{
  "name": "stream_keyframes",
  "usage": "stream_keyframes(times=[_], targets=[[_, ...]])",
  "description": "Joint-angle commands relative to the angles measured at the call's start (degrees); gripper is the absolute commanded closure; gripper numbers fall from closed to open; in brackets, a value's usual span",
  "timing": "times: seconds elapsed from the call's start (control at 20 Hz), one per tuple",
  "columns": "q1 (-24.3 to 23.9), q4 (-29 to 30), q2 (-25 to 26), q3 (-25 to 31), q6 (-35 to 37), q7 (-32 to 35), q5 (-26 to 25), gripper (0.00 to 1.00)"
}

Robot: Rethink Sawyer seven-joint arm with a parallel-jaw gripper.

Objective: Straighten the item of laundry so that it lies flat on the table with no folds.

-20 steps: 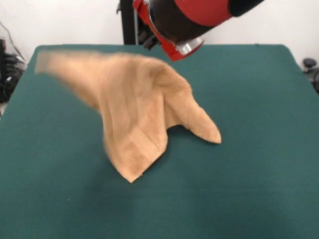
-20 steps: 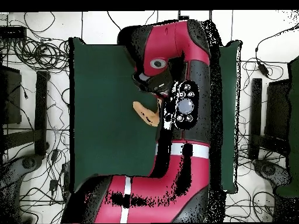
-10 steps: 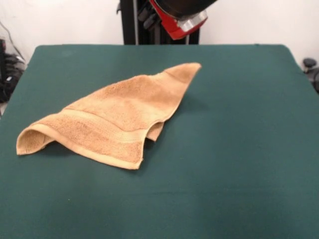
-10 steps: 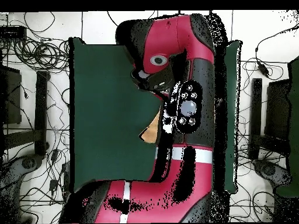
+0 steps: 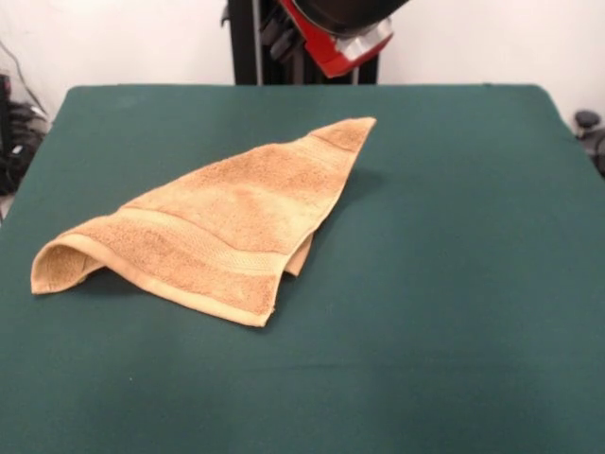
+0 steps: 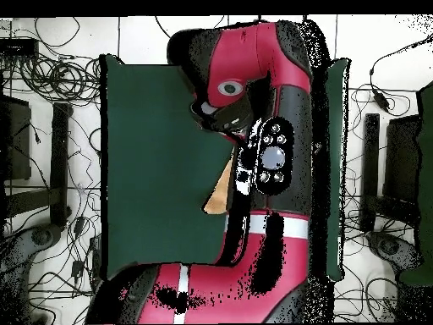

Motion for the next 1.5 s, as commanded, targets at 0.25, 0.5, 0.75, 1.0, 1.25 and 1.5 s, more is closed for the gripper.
stream_keyframes(times=[0.25, 0.5, 0.75, 1.0, 1.25, 1.5], targets=[[-2.01, 22.51, 0.13, 5.6, -37.24, -9.25, 1.65, 1.0], [-1.92, 21.8, 1.12, 5.13, -39.86, -10.45, 1.22, 1.0], [-2.12, 20.78, 2.18, 5.14, -41.94, -12.22, 1.01, 1.0], [-4.62, 22.92, 3.22, 7.83, -49.12, -9.98, 3.53, 1.0], [-6.09, 23.97, 5.71, 10.62, -55.98, -6.77, 5.8, 1.0], [-6.81, 23.91, 7.92, 11.52, -61.16, -6.43, 6.6, 1.0]])
